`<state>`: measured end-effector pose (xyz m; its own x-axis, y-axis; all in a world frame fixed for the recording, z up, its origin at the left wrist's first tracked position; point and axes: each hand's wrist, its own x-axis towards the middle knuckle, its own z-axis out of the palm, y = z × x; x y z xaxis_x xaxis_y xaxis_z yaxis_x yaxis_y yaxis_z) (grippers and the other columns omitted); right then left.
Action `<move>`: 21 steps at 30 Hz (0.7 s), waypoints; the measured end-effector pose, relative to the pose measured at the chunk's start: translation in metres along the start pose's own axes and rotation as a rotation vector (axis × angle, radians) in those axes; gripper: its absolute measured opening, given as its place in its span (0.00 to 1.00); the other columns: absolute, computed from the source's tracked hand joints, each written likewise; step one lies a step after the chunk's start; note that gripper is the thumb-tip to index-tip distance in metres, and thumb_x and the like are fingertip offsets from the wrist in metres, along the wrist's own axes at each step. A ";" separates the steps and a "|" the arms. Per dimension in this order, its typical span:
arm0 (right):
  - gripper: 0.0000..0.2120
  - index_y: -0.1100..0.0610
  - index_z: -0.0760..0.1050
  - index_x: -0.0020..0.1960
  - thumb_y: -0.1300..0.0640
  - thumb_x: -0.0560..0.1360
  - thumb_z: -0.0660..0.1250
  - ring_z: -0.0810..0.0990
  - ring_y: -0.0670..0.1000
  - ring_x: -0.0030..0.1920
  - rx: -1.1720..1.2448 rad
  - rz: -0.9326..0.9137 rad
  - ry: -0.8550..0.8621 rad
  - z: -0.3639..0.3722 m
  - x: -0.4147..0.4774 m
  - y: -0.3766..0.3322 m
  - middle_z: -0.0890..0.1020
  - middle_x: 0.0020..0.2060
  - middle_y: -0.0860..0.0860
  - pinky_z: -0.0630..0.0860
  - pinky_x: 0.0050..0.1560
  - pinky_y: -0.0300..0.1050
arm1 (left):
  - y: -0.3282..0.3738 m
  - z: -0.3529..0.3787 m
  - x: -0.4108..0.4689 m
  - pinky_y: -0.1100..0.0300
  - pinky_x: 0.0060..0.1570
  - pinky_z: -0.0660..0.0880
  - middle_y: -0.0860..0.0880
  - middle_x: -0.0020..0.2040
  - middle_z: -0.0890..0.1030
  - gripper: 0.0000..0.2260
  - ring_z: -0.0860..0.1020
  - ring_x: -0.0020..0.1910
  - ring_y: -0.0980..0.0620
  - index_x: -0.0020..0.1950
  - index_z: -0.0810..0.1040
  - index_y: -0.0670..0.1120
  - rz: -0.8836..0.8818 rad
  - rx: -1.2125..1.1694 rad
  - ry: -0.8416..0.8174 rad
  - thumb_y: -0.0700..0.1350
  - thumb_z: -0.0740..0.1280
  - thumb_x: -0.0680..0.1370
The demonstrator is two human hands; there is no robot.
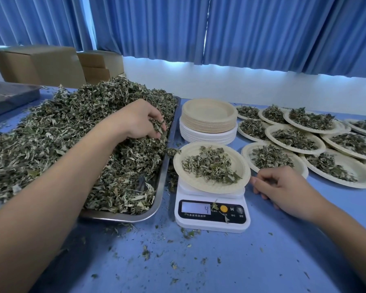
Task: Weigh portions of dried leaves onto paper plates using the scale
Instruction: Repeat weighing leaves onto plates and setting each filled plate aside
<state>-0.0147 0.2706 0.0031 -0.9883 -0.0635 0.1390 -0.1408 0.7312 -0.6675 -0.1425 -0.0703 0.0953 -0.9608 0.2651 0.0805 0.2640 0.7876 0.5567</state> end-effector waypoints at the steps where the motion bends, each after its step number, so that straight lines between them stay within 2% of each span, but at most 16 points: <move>1: 0.18 0.55 0.77 0.34 0.51 0.81 0.67 0.74 0.50 0.21 0.000 0.000 0.001 0.000 0.000 0.000 0.79 0.25 0.53 0.70 0.23 0.40 | 0.000 0.000 0.000 0.56 0.57 0.65 0.50 0.61 0.80 0.09 0.74 0.61 0.50 0.46 0.86 0.50 0.000 0.003 -0.009 0.37 0.78 0.71; 6: 0.17 0.54 0.77 0.34 0.51 0.81 0.67 0.74 0.50 0.21 0.001 -0.004 -0.001 0.000 0.000 -0.001 0.78 0.25 0.53 0.71 0.23 0.42 | 0.004 0.004 -0.001 0.54 0.59 0.69 0.50 0.59 0.80 0.10 0.76 0.60 0.48 0.46 0.86 0.50 0.013 0.010 -0.010 0.36 0.78 0.71; 10: 0.18 0.55 0.77 0.34 0.51 0.81 0.67 0.73 0.50 0.21 0.008 -0.006 -0.002 0.000 0.000 -0.001 0.78 0.25 0.54 0.70 0.23 0.41 | 0.009 0.009 -0.002 0.57 0.61 0.69 0.54 0.53 0.80 0.11 0.76 0.59 0.53 0.46 0.85 0.50 0.076 -0.083 0.078 0.35 0.78 0.70; 12: 0.18 0.55 0.77 0.34 0.51 0.81 0.67 0.73 0.50 0.21 0.006 -0.006 -0.003 0.000 -0.001 -0.001 0.78 0.25 0.55 0.70 0.23 0.41 | 0.014 0.013 -0.004 0.62 0.56 0.72 0.57 0.49 0.82 0.12 0.79 0.53 0.59 0.45 0.85 0.51 0.120 -0.192 0.093 0.34 0.78 0.70; 13: 0.18 0.55 0.77 0.34 0.51 0.81 0.67 0.73 0.50 0.21 0.005 -0.006 -0.004 0.000 -0.001 -0.002 0.78 0.25 0.55 0.70 0.23 0.41 | 0.017 0.016 -0.006 0.67 0.51 0.74 0.58 0.48 0.83 0.12 0.80 0.49 0.64 0.46 0.85 0.51 0.139 -0.243 0.090 0.34 0.77 0.71; 15: 0.18 0.55 0.77 0.34 0.52 0.81 0.67 0.74 0.50 0.21 0.004 -0.005 -0.005 0.000 -0.001 -0.002 0.79 0.26 0.55 0.71 0.24 0.41 | 0.025 0.024 -0.009 0.73 0.43 0.75 0.55 0.47 0.86 0.13 0.82 0.43 0.64 0.47 0.86 0.50 0.174 -0.344 0.082 0.33 0.77 0.71; 18: 0.18 0.56 0.77 0.34 0.52 0.81 0.67 0.73 0.49 0.21 -0.007 -0.008 -0.008 0.000 -0.002 -0.004 0.79 0.26 0.55 0.71 0.24 0.41 | 0.041 0.038 -0.016 0.71 0.49 0.76 0.54 0.52 0.85 0.15 0.83 0.52 0.61 0.51 0.85 0.50 0.234 -0.415 0.054 0.32 0.77 0.71; 21: 0.18 0.58 0.77 0.35 0.52 0.81 0.67 0.73 0.49 0.21 -0.010 -0.008 -0.010 -0.001 -0.002 -0.005 0.78 0.25 0.54 0.71 0.24 0.41 | 0.052 0.044 -0.023 0.64 0.66 0.71 0.54 0.66 0.80 0.26 0.76 0.66 0.61 0.63 0.81 0.50 0.282 -0.359 -0.183 0.28 0.75 0.69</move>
<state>-0.0116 0.2676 0.0066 -0.9877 -0.0758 0.1367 -0.1478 0.7374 -0.6591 -0.1027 -0.0109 0.0866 -0.8172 0.5590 0.1402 0.4350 0.4386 0.7864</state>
